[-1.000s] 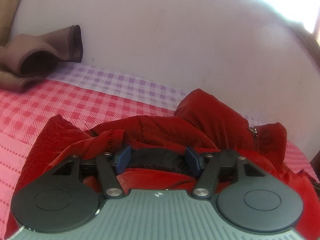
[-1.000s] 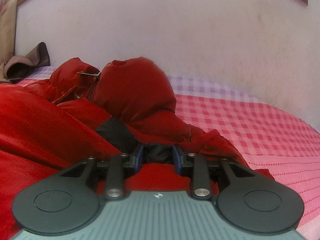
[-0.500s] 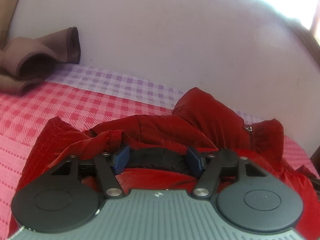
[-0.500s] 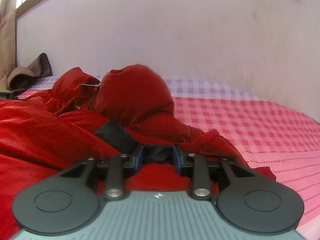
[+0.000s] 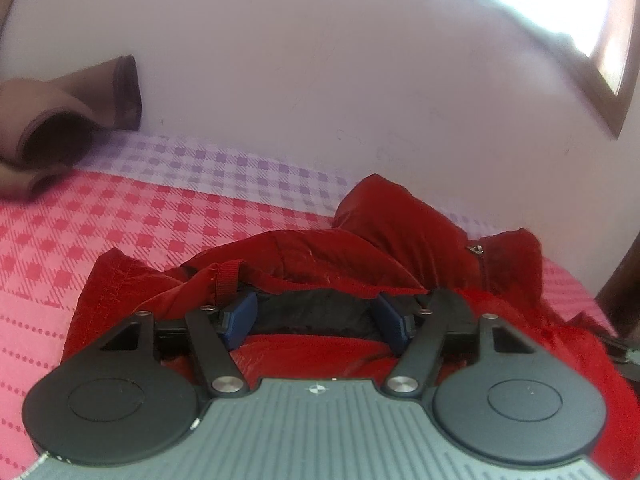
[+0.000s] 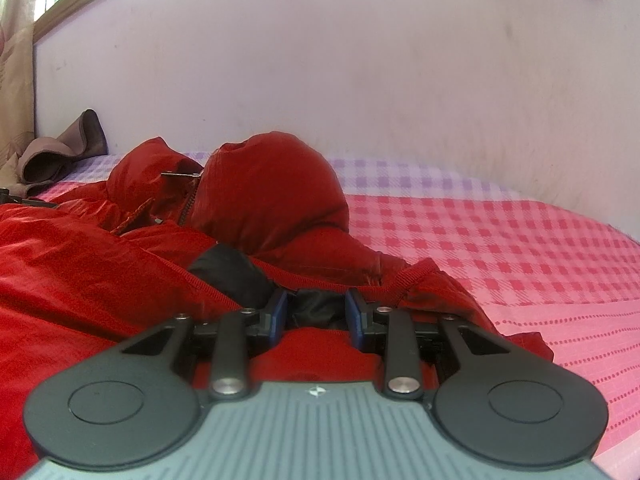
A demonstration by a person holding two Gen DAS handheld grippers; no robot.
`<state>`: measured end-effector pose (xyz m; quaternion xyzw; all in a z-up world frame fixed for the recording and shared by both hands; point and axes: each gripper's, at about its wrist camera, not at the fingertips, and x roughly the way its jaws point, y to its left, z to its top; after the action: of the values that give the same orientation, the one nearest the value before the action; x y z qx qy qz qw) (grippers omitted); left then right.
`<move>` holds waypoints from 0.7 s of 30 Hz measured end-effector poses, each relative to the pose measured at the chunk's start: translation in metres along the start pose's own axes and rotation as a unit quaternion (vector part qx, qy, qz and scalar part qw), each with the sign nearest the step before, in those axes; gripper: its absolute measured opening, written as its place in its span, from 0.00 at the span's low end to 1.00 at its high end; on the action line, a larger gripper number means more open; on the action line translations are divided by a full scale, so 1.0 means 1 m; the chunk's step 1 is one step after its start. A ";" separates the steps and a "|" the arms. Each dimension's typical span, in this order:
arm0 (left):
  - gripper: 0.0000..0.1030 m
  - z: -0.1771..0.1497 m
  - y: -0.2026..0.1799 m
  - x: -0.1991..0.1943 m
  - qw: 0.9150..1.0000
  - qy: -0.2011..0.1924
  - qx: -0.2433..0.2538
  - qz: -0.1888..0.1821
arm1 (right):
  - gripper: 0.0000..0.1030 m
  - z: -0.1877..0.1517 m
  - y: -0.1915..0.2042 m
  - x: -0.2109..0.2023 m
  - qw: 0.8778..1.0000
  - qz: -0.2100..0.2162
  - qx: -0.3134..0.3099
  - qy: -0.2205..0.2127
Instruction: Fold large clothes
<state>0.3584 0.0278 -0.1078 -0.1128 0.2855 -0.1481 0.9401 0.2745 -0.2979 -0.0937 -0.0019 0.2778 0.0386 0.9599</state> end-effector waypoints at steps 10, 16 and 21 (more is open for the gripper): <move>0.65 -0.001 0.002 0.007 1.000 0.009 -0.006 -0.003 | 0.29 0.001 0.011 0.003 0.999 -0.029 -0.036 0.007; 0.65 -0.001 0.003 0.007 1.000 0.004 -0.010 -0.004 | 0.29 0.000 0.018 0.007 0.997 -0.049 -0.063 0.012; 0.65 -0.001 0.002 0.005 1.000 0.003 -0.004 0.000 | 0.31 0.009 0.005 -0.002 0.999 -0.026 -0.025 0.014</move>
<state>0.3627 0.0275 -0.1116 -0.1158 0.2885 -0.1475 0.9389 0.2778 -0.2926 -0.0849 -0.0334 0.2904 0.0201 0.9561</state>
